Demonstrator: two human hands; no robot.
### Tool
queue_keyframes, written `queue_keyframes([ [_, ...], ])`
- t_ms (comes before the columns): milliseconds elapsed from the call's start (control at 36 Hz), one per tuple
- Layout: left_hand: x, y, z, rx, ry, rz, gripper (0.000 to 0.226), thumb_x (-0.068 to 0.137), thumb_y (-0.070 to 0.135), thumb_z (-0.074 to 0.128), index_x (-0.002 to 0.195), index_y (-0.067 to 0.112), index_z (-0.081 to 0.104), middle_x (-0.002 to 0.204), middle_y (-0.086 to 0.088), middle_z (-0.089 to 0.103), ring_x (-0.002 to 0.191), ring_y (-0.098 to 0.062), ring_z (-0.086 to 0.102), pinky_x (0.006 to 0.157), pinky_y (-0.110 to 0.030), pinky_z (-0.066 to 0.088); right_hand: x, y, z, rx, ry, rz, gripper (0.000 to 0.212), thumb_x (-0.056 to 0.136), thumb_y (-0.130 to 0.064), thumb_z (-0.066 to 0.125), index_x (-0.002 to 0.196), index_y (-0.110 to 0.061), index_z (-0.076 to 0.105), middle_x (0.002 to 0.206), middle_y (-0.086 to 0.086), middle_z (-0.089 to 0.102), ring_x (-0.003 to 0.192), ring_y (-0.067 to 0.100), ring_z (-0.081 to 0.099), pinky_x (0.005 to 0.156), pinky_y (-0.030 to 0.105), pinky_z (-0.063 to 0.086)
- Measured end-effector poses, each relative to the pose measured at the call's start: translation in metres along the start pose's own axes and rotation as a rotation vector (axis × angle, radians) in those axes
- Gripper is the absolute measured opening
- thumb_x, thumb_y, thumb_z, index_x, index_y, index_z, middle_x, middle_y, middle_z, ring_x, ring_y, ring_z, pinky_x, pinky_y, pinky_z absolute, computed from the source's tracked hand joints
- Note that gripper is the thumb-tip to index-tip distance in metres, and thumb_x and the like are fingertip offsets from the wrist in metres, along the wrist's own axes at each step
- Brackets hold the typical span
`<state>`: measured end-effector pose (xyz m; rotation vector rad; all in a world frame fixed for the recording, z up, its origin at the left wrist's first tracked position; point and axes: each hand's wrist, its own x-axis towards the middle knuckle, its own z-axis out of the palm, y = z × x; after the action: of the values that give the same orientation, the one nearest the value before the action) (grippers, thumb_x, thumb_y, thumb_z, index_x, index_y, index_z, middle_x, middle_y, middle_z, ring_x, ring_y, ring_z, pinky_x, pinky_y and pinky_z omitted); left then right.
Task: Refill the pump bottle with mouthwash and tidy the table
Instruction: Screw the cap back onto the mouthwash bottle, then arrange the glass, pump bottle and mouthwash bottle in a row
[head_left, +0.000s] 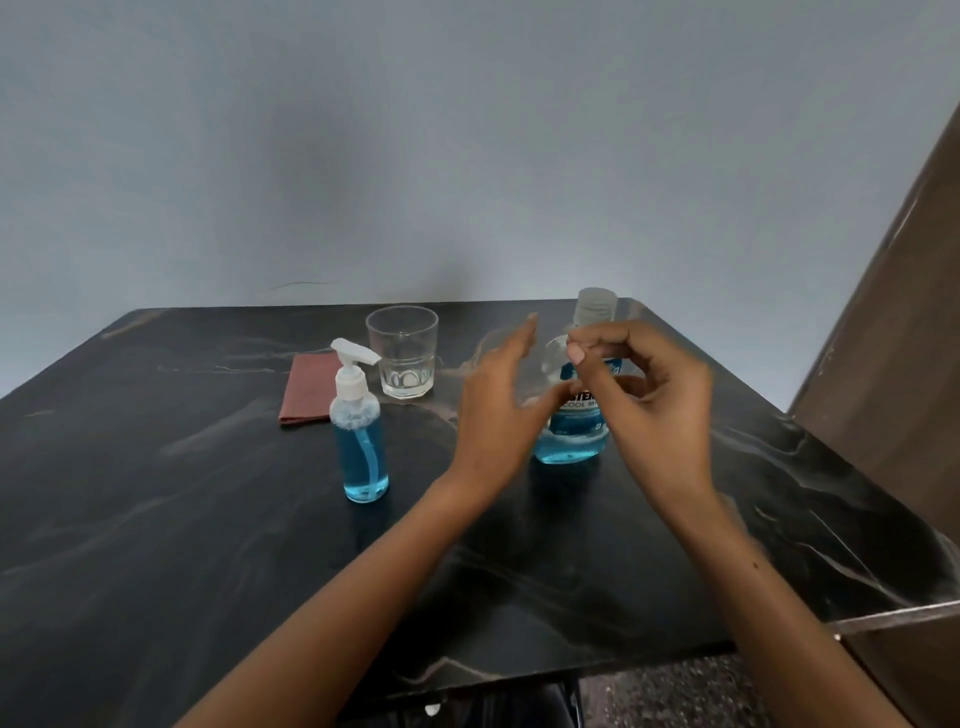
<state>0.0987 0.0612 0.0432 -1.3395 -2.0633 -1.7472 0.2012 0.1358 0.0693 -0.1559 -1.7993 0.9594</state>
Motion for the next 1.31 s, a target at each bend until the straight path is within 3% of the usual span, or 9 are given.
queue_keyframes([
  [83, -0.023, 0.002, -0.026, 0.117, 0.003, 0.049, 0.05, 0.083, 0.033, 0.069, 0.128, 0.017, 0.057, 0.125, 0.002, 0.063, 0.112, -0.009, 0.057, 0.093, -0.032, 0.05, -0.001, -0.002, 0.007, 0.017, -0.017, -0.01, 0.009, 0.087, -0.013, 0.067, 0.093, -0.018, 0.069, 0.089, -0.004, 0.071, 0.084, 0.009, 0.068, 0.069, 0.017, 0.049],
  [167, -0.053, 0.002, -0.058, 0.191, 0.096, 0.172, 0.027, 0.081, 0.032, 0.071, 0.103, 0.019, 0.064, 0.099, 0.008, 0.065, 0.091, 0.0, 0.056, 0.077, -0.015, 0.045, -0.004, -0.003, 0.018, -0.001, -0.048, -0.028, 0.009, 0.086, -0.011, 0.068, 0.094, -0.015, 0.069, 0.088, -0.005, 0.07, 0.083, 0.009, 0.067, 0.067, 0.015, 0.049],
  [306, -0.073, -0.02, -0.111, 0.388, 0.408, 0.088, 0.057, 0.069, 0.035, 0.08, 0.111, 0.009, 0.05, 0.109, -0.006, 0.052, 0.095, -0.016, 0.049, 0.084, -0.025, 0.043, -0.007, 0.001, 0.05, -0.014, -0.149, 0.014, 0.01, 0.085, -0.01, 0.068, 0.095, -0.013, 0.069, 0.094, -0.001, 0.071, 0.084, 0.008, 0.067, 0.061, 0.02, 0.055],
  [417, -0.069, -0.04, -0.129, 0.386, 0.202, -0.139, 0.09, 0.064, 0.047, 0.074, 0.138, 0.01, 0.037, 0.136, -0.007, 0.047, 0.122, -0.019, 0.046, 0.104, -0.038, 0.041, -0.004, 0.013, 0.086, -0.043, -0.236, 0.12, 0.02, 0.083, -0.01, 0.07, 0.102, -0.011, 0.065, 0.1, -0.001, 0.07, 0.082, 0.004, 0.064, 0.067, 0.011, 0.05],
  [528, -0.063, -0.055, -0.132, 0.316, 0.089, -0.123, 0.059, 0.073, 0.044, 0.07, 0.124, 0.023, 0.048, 0.115, 0.011, 0.061, 0.095, 0.012, 0.056, 0.081, -0.001, 0.039, 0.005, 0.032, 0.121, -0.057, -0.271, 0.271, 0.036, 0.081, -0.015, 0.072, 0.114, -0.011, 0.057, 0.106, -0.003, 0.063, 0.09, 0.01, 0.063, 0.074, 0.01, 0.048],
  [722, -0.065, -0.068, -0.131, 0.342, 0.148, -0.091, 0.047, 0.079, 0.036, 0.07, 0.117, 0.029, 0.044, 0.104, 0.023, 0.053, 0.088, 0.019, 0.052, 0.075, 0.002, 0.04, 0.022, 0.073, 0.162, -0.125, -0.267, 0.404, 0.073, 0.071, -0.023, 0.082, 0.128, -0.009, 0.039, 0.128, 0.011, 0.05, 0.115, 0.023, 0.051, 0.099, 0.035, 0.045],
  [833, -0.065, -0.07, -0.131, 0.365, 0.157, -0.106, 0.049, 0.078, 0.042, 0.067, 0.119, 0.027, 0.044, 0.105, 0.023, 0.052, 0.085, 0.011, 0.052, 0.073, 0.001, 0.039, 0.025, 0.087, 0.18, -0.163, -0.261, 0.405, 0.089, 0.062, -0.026, 0.087, 0.131, -0.007, 0.034, 0.131, 0.014, 0.047, 0.118, 0.027, 0.049, 0.096, 0.03, 0.041],
  [1028, -0.067, -0.066, -0.132, 0.332, 0.177, -0.089, 0.047, 0.074, 0.053, 0.059, 0.113, 0.034, 0.041, 0.1, 0.028, 0.053, 0.088, 0.013, 0.055, 0.074, 0.002, 0.038, 0.032, 0.096, 0.197, -0.254, -0.203, 0.362, 0.082, 0.068, -0.03, 0.084, 0.128, -0.008, 0.033, 0.129, 0.012, 0.055, 0.114, 0.029, 0.056, 0.085, 0.029, 0.041],
  [1306, -0.067, -0.066, -0.132, 0.324, 0.166, -0.083, 0.051, 0.072, 0.057, 0.056, 0.114, 0.03, 0.043, 0.102, 0.027, 0.052, 0.088, 0.012, 0.054, 0.074, 0.002, 0.038, 0.007, 0.077, 0.153, -0.233, -0.345, 0.314, 0.084, 0.07, -0.029, 0.083, 0.131, -0.011, 0.027, 0.132, 0.011, 0.053, 0.118, 0.026, 0.054, 0.099, 0.039, 0.047],
])
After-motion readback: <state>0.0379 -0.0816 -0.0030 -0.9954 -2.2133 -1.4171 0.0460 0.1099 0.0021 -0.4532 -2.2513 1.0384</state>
